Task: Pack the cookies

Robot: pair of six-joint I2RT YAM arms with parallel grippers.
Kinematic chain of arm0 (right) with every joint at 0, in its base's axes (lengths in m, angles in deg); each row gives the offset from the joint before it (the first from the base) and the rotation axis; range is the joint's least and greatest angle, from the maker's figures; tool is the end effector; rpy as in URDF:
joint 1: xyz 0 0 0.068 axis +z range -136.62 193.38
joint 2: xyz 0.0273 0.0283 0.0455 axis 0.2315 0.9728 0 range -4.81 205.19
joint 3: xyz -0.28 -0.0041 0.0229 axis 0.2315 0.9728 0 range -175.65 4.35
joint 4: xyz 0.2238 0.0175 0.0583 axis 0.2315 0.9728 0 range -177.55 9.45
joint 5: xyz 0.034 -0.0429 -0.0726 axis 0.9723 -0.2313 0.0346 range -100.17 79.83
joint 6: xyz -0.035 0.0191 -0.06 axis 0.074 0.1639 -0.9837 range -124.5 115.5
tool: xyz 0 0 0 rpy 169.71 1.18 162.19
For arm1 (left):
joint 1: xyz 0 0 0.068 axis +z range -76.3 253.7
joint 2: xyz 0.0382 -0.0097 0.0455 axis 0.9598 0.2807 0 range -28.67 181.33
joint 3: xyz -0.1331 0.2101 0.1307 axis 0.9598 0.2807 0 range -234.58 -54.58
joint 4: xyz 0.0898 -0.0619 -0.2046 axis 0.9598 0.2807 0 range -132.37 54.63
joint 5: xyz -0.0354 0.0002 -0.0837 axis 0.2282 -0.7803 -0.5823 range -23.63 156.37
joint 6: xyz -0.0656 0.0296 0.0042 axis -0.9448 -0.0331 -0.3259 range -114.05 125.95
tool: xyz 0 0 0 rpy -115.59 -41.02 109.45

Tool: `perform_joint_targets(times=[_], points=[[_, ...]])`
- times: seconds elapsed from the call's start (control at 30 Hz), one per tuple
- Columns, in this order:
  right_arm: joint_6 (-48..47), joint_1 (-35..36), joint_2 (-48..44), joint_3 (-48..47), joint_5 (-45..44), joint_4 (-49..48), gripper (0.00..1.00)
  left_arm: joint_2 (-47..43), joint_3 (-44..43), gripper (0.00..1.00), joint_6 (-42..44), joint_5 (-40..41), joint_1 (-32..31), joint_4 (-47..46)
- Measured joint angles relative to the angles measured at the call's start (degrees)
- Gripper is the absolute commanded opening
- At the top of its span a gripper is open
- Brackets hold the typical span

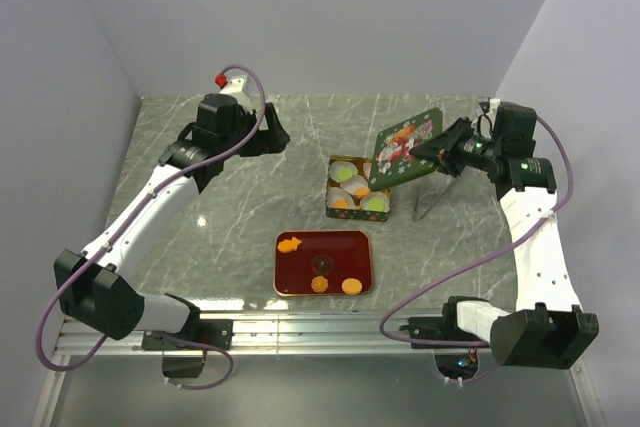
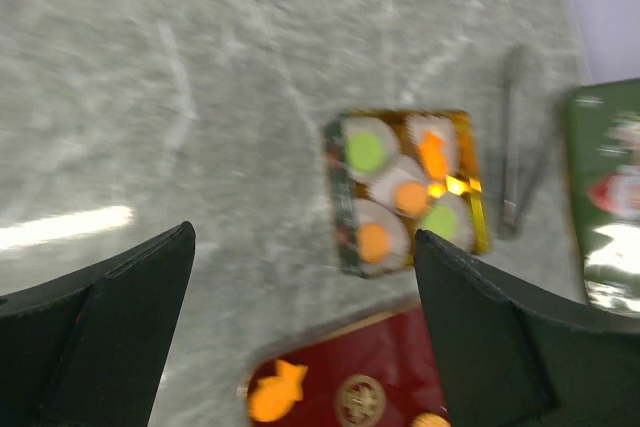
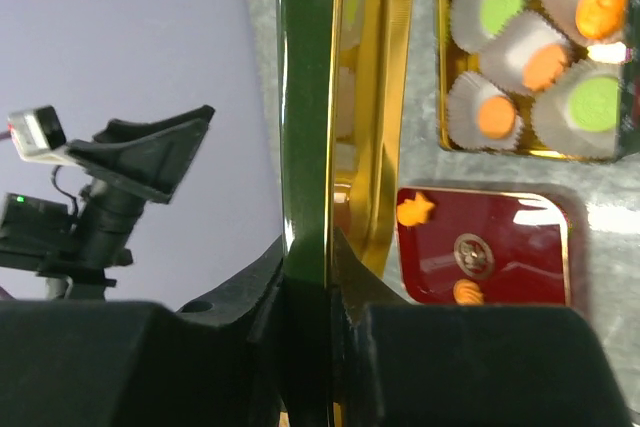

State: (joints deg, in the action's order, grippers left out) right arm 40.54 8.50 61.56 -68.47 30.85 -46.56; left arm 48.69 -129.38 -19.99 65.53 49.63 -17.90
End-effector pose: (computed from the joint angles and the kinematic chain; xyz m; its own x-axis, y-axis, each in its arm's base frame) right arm 0.2165 0.0207 0.3791 -0.7350 0.5985 -0.3187 0.0646 0.5296 0.8458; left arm 0.2690 -0.1211 0.3690 -0.5567 -0.2303 -0.7982 0.1959 0.8973 -0.3955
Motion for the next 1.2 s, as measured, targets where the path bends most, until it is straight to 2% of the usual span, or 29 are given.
perform_joint_targets(times=[0.1,0.23,0.4,0.63,0.83,1.2], points=[[-0.13,0.42,-0.26,3.15,0.2,-1.09,0.0,0.04,3.28,0.96,-4.13,-5.64,-0.02,-3.26],[-0.39,1.01,1.2,4.07,0.26,-1.73,0.0,1.42,7.78,0.9,-9.51,-12.81,-0.02,-8.39],[-1.03,1.16,1.36,4.04,0.26,-2.36,0.0,9.33,6.69,0.83,-11.32,-16.92,-0.79,-10.47],[-2.38,1.14,0.68,3.76,-2.34,-0.07,0.0,24.94,-4.74,0.8,-9.42,-16.35,-4.98,-4.79],[-4.7,0.79,-1.95,0.79,-7.74,6.16,0.0,32.74,-10.86,0.78,-7.65,-15.3,-8.33,-0.46],[-6.88,0.44,-7.82,-0.37,-11.15,11.3,0.0,42.58,-20.33,0.6,-6.25,-8.0,-10.47,7.69]])
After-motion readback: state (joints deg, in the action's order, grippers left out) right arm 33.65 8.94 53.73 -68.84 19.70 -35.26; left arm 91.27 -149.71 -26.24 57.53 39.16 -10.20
